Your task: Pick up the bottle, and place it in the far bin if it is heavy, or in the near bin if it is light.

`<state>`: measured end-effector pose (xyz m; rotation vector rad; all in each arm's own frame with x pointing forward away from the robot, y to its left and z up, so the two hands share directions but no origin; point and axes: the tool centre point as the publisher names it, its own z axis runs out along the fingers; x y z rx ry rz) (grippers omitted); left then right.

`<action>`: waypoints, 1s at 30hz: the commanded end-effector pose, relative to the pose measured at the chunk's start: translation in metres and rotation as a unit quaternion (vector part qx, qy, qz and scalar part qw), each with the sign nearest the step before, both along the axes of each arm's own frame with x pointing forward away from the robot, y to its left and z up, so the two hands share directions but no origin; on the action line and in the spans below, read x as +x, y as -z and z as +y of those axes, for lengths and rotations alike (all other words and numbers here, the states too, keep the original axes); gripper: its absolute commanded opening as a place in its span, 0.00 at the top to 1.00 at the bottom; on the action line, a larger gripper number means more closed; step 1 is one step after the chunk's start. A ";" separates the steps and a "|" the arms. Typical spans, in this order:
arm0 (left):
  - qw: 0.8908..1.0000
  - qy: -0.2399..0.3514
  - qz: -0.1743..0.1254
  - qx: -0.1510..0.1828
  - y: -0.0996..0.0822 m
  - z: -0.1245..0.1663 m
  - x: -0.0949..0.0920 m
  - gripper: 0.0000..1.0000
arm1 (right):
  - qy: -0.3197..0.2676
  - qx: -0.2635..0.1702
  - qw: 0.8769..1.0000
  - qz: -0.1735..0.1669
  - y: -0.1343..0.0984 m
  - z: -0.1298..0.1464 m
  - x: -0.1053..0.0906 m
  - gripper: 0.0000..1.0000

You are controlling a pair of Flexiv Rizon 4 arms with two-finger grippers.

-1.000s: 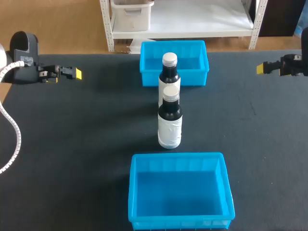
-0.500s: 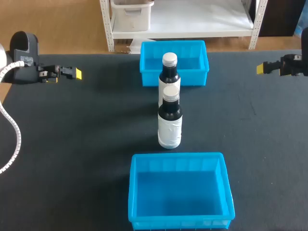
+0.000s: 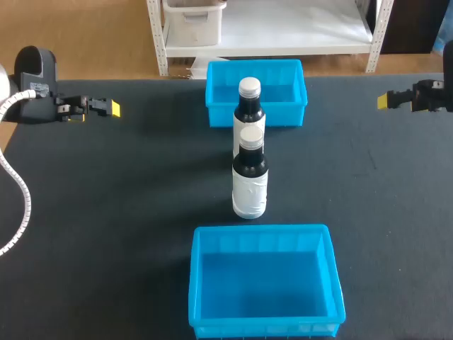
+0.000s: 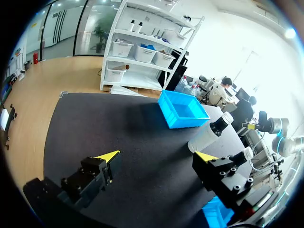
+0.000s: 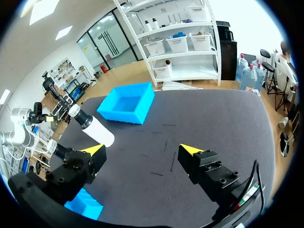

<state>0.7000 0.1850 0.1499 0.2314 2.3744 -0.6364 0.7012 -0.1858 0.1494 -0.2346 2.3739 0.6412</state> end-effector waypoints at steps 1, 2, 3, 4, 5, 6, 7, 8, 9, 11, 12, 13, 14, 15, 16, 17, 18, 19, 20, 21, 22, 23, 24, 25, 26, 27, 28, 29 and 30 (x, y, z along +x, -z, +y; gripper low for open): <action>1.000 0.000 0.000 0.000 0.000 0.000 0.000 0.00 | 0.002 -0.002 1.000 0.000 0.000 0.001 -0.001 0.00; 1.000 0.000 0.000 0.000 0.000 0.000 0.000 0.00 | 0.002 -0.002 1.000 0.000 0.000 0.001 -0.001 0.00; 1.000 0.000 0.000 0.000 0.000 0.000 0.000 0.00 | -0.011 0.001 1.000 -0.005 0.000 0.000 0.000 0.00; 1.000 0.000 0.000 0.000 0.000 0.000 0.000 0.00 | -0.027 0.002 1.000 -0.009 0.000 0.000 0.000 0.00; 1.000 0.000 0.000 0.000 0.000 0.000 0.000 0.00 | -0.043 -0.001 0.999 -0.011 0.000 0.000 0.001 0.00; 1.000 0.000 0.000 0.000 0.000 0.000 0.000 0.00 | -0.061 -0.007 0.998 -0.016 0.000 -0.001 0.002 0.00; 1.000 0.000 0.000 0.000 0.000 0.000 0.000 0.00 | -0.080 -0.008 0.997 -0.021 -0.001 -0.001 0.002 0.00; 1.000 0.000 0.000 0.000 0.000 0.000 0.000 0.00 | -0.103 -0.006 0.994 -0.025 -0.002 -0.001 0.003 0.00; 1.000 0.000 0.000 0.000 0.000 0.000 0.000 0.00 | -0.127 -0.007 0.991 -0.031 -0.004 -0.002 0.003 0.00; 1.000 0.000 0.000 0.000 0.000 0.000 0.000 0.00 | -0.177 -0.012 0.983 -0.041 -0.008 -0.001 0.004 0.00; 1.000 0.000 0.000 0.000 0.000 0.000 0.000 0.00 | -0.210 -0.015 0.976 -0.047 -0.009 -0.001 0.004 0.00; 1.000 0.000 0.000 0.000 0.000 0.000 0.000 0.00 | -0.243 -0.016 0.968 -0.054 -0.011 -0.001 0.003 0.00; 1.000 0.000 0.000 0.000 0.000 0.000 0.000 0.00 | -0.282 -0.014 0.957 -0.059 -0.013 0.000 0.002 0.00; 1.000 0.000 0.000 0.000 0.000 0.000 0.000 0.00 | -0.323 -0.016 0.944 -0.065 -0.015 0.000 0.000 0.00; 1.000 0.000 0.000 0.000 0.000 0.000 0.000 0.00 | -0.364 -0.018 0.929 -0.068 -0.017 0.001 -0.002 0.00; 1.000 0.000 0.000 0.000 0.000 0.000 0.000 0.00 | -0.404 -0.016 0.912 -0.068 -0.018 0.002 -0.005 0.00; 1.000 0.000 0.000 0.000 0.000 0.000 0.000 0.00 | -0.443 -0.013 0.894 -0.066 -0.019 0.002 -0.008 0.00; 1.000 0.000 0.000 0.000 0.000 0.000 0.000 0.00 | -0.480 -0.014 0.875 -0.065 -0.019 0.003 -0.011 0.00; 1.000 0.000 0.000 0.000 0.000 0.000 0.000 0.00 | -0.523 -0.018 0.850 -0.058 -0.018 0.003 -0.016 0.00; 1.000 0.000 0.000 0.000 0.000 0.000 0.000 0.00 | -0.523 -0.018 0.850 -0.058 -0.018 0.003 -0.016 0.00; 1.000 0.000 0.000 0.000 0.000 0.000 0.000 0.00 | -0.523 -0.018 0.850 -0.058 -0.018 0.003 -0.016 0.00; 1.000 0.000 0.000 0.000 0.000 0.000 0.000 0.00 | -0.523 -0.018 0.850 -0.058 -0.018 0.003 -0.016 0.00; 1.000 0.000 0.000 0.000 0.000 0.000 0.000 0.00 | -0.523 -0.018 0.850 -0.058 -0.018 0.003 -0.016 0.00; 1.000 0.000 0.000 0.000 0.000 0.000 0.000 0.00 | -0.523 -0.018 0.850 -0.058 -0.018 0.003 -0.016 0.00; 1.000 0.000 0.000 0.000 0.000 0.000 0.000 0.00 | -0.523 -0.018 0.850 -0.058 -0.018 0.003 -0.016 0.00; 1.000 0.000 0.000 0.000 0.000 0.000 0.000 0.00 | -0.523 -0.018 0.850 -0.058 -0.018 0.003 -0.016 0.00; 1.000 0.000 0.000 0.000 0.000 0.000 0.000 0.00 | -0.523 -0.018 0.850 -0.058 -0.018 0.003 -0.016 0.00; 1.000 0.000 0.000 0.000 0.000 0.000 0.000 0.00 | -0.523 -0.018 0.850 -0.058 -0.018 0.003 -0.016 0.00; 1.000 0.000 0.000 0.000 0.000 0.000 0.000 0.00 | -0.523 -0.018 0.850 -0.058 -0.018 0.003 -0.016 0.00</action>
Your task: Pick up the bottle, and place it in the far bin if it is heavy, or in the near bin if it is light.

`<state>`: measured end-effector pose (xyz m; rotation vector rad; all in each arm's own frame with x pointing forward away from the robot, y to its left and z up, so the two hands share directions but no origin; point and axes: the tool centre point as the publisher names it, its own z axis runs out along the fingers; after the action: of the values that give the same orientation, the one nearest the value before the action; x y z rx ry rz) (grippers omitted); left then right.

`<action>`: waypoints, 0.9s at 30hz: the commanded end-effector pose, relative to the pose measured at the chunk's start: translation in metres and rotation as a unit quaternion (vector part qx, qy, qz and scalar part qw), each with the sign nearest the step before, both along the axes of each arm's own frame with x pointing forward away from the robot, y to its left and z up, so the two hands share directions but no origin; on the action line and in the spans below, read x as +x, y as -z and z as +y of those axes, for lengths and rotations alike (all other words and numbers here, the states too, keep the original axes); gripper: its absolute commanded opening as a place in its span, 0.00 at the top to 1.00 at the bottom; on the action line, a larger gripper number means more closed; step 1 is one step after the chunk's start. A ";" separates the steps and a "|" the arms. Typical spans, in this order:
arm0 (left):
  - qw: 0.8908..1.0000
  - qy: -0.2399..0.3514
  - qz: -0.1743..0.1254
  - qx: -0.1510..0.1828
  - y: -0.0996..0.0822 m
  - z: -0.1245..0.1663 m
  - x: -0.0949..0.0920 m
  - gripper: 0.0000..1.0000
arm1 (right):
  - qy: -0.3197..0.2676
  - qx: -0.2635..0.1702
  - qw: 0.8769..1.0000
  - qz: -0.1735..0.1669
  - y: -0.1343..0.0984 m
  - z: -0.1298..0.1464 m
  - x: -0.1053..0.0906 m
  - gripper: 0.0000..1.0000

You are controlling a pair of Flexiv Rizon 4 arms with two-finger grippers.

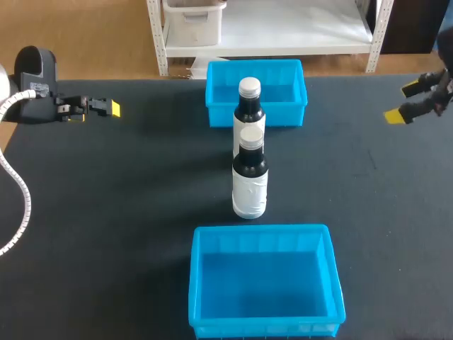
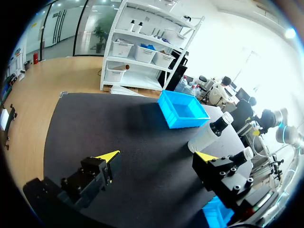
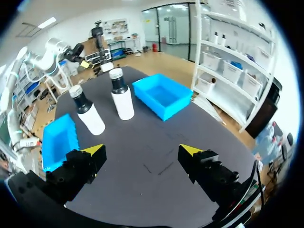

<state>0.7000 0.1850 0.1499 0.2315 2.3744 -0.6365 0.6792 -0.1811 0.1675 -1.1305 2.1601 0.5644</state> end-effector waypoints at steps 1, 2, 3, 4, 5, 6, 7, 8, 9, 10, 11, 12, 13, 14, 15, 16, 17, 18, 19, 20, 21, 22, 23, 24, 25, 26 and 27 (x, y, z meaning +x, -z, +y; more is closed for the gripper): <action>1.000 0.000 0.000 0.000 0.000 0.000 0.000 0.00 | -0.233 0.050 0.967 0.089 0.000 -0.002 0.006 0.00; 1.000 0.000 0.000 0.000 0.000 0.000 0.000 0.00 | -0.233 0.050 0.967 0.089 0.000 -0.002 0.006 0.00; 1.000 0.000 0.000 0.000 0.000 0.000 0.000 0.00 | -0.233 0.050 0.967 0.089 0.000 -0.002 0.006 0.00; 1.000 0.000 0.000 0.000 0.000 0.000 0.000 0.00 | -0.233 0.050 0.967 0.089 0.000 -0.002 0.006 0.00; 1.000 0.000 0.000 0.000 0.000 0.000 0.000 0.00 | -0.233 0.050 0.967 0.089 0.000 -0.002 0.006 0.00; 1.000 0.000 0.000 0.000 0.000 0.000 0.000 0.00 | -0.233 0.050 0.967 0.089 0.000 -0.002 0.006 0.00; 1.000 0.000 0.000 0.000 0.000 0.000 0.000 0.00 | -0.241 0.058 0.966 0.070 -0.002 0.003 0.003 0.00; 1.000 0.000 0.000 0.000 0.000 0.000 0.000 0.00 | -0.249 0.065 0.965 0.055 -0.004 0.008 0.000 0.00; 1.000 0.000 0.000 0.000 0.000 0.000 0.000 0.00 | -0.246 0.064 0.966 0.045 -0.005 0.014 -0.003 0.00; 1.000 0.000 0.000 0.000 0.000 0.000 0.000 0.00 | -0.246 0.061 0.966 0.039 -0.005 0.021 -0.006 0.00; 1.000 0.000 0.000 0.000 0.000 0.000 0.000 0.00 | -0.244 0.058 0.968 0.030 -0.005 0.026 -0.009 0.00; 1.000 0.000 0.000 0.000 0.000 0.000 0.000 0.00 | -0.243 0.060 0.968 0.022 -0.006 0.034 -0.014 0.00; 1.000 0.000 0.000 0.000 0.000 0.000 0.000 0.00 | -0.243 0.071 0.967 0.015 -0.007 0.039 -0.017 0.00; 1.000 0.000 0.000 0.000 0.000 0.000 0.000 0.00 | -0.241 0.077 0.967 0.008 -0.007 0.046 -0.020 0.00; 1.000 0.000 0.000 0.000 0.000 0.000 0.000 0.00 | -0.244 0.076 0.967 0.004 -0.006 0.053 -0.023 0.00; 1.000 0.000 0.000 0.000 0.000 0.000 0.000 0.00 | -0.245 0.078 0.966 -0.002 -0.005 0.060 -0.026 0.00; 1.000 0.000 0.000 0.000 0.000 0.000 0.000 0.00 | -0.246 0.079 0.966 -0.009 -0.003 0.067 -0.028 0.00; 1.000 0.000 0.000 0.000 0.000 0.000 0.000 0.00 | -0.248 0.079 0.965 -0.012 -0.002 0.073 -0.030 0.00; 1.000 0.000 0.000 0.000 0.000 0.000 0.000 0.00 | -0.248 0.079 0.965 -0.012 -0.001 0.081 -0.031 0.00; 1.000 0.000 0.000 0.000 0.000 0.000 0.000 0.00 | -0.249 0.077 0.965 -0.015 0.000 0.087 -0.033 0.00; 1.000 0.000 0.000 0.000 0.000 0.000 0.000 0.00 | -0.250 0.074 0.965 -0.020 0.001 0.095 -0.036 0.00; 1.000 0.000 0.000 0.000 0.000 0.000 0.000 0.00 | -0.249 0.069 0.966 -0.023 0.002 0.102 -0.037 0.00; 1.000 0.000 0.000 0.000 0.000 0.000 0.000 0.00 | -0.248 0.067 0.966 -0.026 0.002 0.108 -0.039 0.00; 1.000 0.000 0.000 0.000 0.000 0.000 0.000 0.00 | -0.246 0.065 0.967 -0.031 0.002 0.114 -0.041 0.00; 1.000 0.000 0.000 0.000 0.000 0.000 0.000 0.00 | -0.241 0.064 0.968 -0.035 0.003 0.120 -0.043 0.00; 1.000 0.000 0.000 0.000 0.000 0.000 0.000 0.00 | -0.238 0.057 0.969 -0.040 0.004 0.125 -0.045 0.00; 1.000 0.000 0.000 0.000 0.000 0.000 0.000 0.00 | -0.236 0.054 0.969 -0.042 0.005 0.131 -0.046 0.00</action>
<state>0.7000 0.1850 0.1499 0.2314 2.3745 -0.6364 0.6421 -0.0679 0.1665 -1.6151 1.7374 0.8947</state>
